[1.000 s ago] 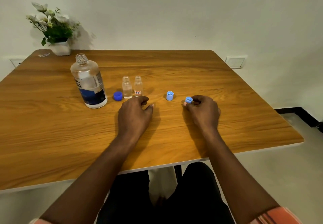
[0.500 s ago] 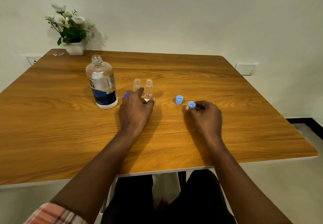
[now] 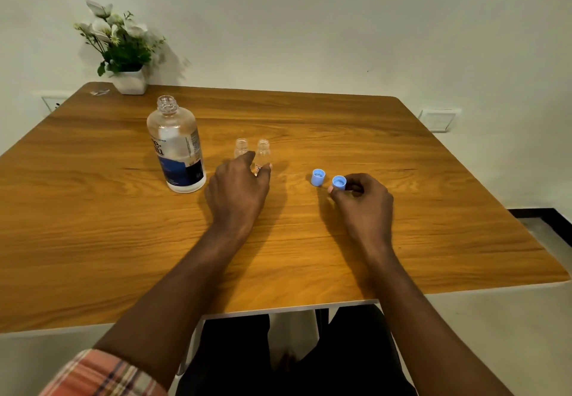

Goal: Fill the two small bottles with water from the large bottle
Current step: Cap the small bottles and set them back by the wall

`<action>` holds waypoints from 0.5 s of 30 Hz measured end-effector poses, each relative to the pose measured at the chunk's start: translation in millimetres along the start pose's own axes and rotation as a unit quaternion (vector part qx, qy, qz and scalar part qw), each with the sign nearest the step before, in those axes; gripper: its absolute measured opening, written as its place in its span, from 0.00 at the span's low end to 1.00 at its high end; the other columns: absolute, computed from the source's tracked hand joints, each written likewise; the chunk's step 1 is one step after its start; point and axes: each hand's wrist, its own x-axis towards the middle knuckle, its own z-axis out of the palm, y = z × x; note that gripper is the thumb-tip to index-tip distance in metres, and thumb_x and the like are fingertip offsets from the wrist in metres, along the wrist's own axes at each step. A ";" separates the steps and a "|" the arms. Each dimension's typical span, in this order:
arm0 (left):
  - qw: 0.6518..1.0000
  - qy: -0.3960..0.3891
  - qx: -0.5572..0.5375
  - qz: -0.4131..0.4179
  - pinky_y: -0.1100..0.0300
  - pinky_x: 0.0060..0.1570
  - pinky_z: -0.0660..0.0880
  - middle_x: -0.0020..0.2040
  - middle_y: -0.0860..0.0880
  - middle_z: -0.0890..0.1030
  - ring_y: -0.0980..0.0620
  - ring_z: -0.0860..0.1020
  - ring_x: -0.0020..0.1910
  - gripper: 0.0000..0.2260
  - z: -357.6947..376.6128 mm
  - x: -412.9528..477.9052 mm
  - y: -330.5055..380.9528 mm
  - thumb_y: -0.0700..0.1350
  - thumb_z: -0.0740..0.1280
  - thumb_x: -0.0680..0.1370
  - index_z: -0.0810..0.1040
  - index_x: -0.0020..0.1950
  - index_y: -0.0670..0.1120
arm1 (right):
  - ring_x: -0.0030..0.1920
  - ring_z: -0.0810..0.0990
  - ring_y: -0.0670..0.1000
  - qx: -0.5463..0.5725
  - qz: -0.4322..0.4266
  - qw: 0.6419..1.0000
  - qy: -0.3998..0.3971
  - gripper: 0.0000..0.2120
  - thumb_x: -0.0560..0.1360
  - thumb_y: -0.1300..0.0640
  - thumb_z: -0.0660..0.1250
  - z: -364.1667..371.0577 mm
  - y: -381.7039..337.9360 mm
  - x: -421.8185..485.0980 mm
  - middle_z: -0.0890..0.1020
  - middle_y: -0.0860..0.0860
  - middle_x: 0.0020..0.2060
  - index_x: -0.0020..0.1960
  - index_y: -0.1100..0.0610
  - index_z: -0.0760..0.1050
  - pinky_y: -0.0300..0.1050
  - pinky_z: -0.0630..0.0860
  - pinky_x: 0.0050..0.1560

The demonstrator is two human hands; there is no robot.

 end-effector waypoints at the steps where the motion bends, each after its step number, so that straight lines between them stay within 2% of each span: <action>1: 1.000 -0.001 0.001 -0.003 0.49 0.44 0.78 0.49 0.44 0.84 0.44 0.81 0.49 0.21 1.0 0.1 -0.3 0.57 0.67 0.76 0.77 0.65 0.47 | 0.42 0.78 0.39 0.004 -0.006 1.000 0.000 0.10 0.70 0.53 0.75 1.0 -1.0 0.5 0.81 0.41 0.41 0.50 0.53 0.81 0.37 0.75 0.45; 6: 1.000 -0.008 0.003 -0.018 0.50 0.43 0.77 0.48 0.43 0.84 0.42 0.81 0.49 0.20 3.4 0.7 -1.7 0.57 0.67 0.76 0.79 0.62 0.47 | 0.43 0.78 0.36 0.024 -0.057 0.998 -0.018 0.10 0.70 0.55 0.75 8.6 -9.3 8.1 0.80 0.36 0.40 0.51 0.51 0.81 0.33 0.73 0.44; 10: 1.000 -0.010 0.014 -0.023 0.51 0.44 0.76 0.50 0.43 0.84 0.42 0.81 0.51 0.20 4.7 2.5 -0.8 0.57 0.67 0.76 0.80 0.62 0.47 | 0.45 0.78 0.42 0.017 -0.123 0.989 -0.078 0.12 0.72 0.56 0.73 22.7 -25.4 22.8 0.84 0.48 0.48 0.55 0.54 0.82 0.34 0.73 0.46; 12: 0.999 -0.012 0.011 -0.029 0.50 0.45 0.77 0.52 0.43 0.84 0.42 0.80 0.52 0.20 5.8 4.0 -0.6 0.57 0.68 0.76 0.79 0.62 0.48 | 0.46 0.78 0.44 -0.007 -0.147 0.983 -0.113 0.13 0.73 0.56 0.72 31.6 -35.3 33.0 0.84 0.49 0.51 0.57 0.55 0.81 0.30 0.71 0.44; 15: 0.999 -0.020 0.008 -0.033 0.48 0.48 0.78 0.54 0.44 0.83 0.43 0.80 0.54 0.20 7.4 6.3 -0.3 0.58 0.67 0.76 0.79 0.62 0.48 | 0.44 0.78 0.43 -0.030 -0.154 0.976 -0.149 0.14 0.73 0.55 0.72 44.3 -48.2 44.9 0.84 0.49 0.52 0.58 0.55 0.81 0.35 0.72 0.45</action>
